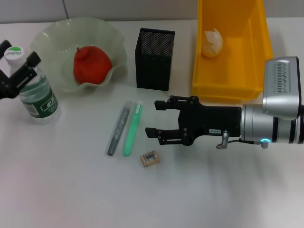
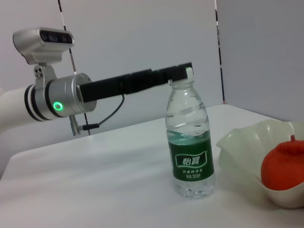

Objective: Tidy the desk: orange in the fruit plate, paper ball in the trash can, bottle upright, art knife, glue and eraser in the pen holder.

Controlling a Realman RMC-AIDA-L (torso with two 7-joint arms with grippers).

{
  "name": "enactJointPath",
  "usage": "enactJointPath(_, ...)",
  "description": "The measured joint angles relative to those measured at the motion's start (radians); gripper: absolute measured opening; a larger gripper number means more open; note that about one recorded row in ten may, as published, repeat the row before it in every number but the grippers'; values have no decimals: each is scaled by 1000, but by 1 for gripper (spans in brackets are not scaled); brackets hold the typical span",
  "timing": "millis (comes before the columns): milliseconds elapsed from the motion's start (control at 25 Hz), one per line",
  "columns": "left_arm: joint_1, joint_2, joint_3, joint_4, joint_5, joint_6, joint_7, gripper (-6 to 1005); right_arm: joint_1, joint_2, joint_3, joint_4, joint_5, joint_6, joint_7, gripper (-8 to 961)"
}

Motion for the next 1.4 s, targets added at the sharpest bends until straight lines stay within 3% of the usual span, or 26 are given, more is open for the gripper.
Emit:
enactJointPath(280, 0, 4, -1, 0, -78, 67, -25, 795, 0, 0, 0, 0, 11, -3, 0, 781)
enactJointPath(400, 0, 25, 7, 9, -113, 245, -154, 795, -13, 0, 0, -4, 49, -25, -5, 781)
enactJointPath(520, 0, 32, 11, 9, -108, 274, -177, 795, -25, -2, 0, -7, 82, -42, -6, 781)
enactJointPath(600, 10, 58, 55, 9, -99, 367, -250, 795, -34, -4, 0, -8, 110, -57, -6, 781)
enactJointPath(680, 16, 70, 92, 10, -98, 395, -278, 794, -41, -7, 0, -10, 133, -75, -6, 781)
enactJointPath(800, 24, 91, 232, 19, -68, 414, -304, 794, -52, -8, 0, -18, 154, -108, 14, 781)
enactJointPath(1000, 25, 92, 266, 31, 11, 406, -292, 794, -46, -10, 2, -26, 157, -134, 64, 781)
enactJointPath(1160, 16, 77, 268, 36, 237, 328, -220, 794, -50, -13, -3, -95, 152, -152, 152, 782)
enactJointPath(1400, 18, 72, 269, 32, 288, 250, -174, 793, -48, -32, 0, -201, 80, -191, 253, 780)
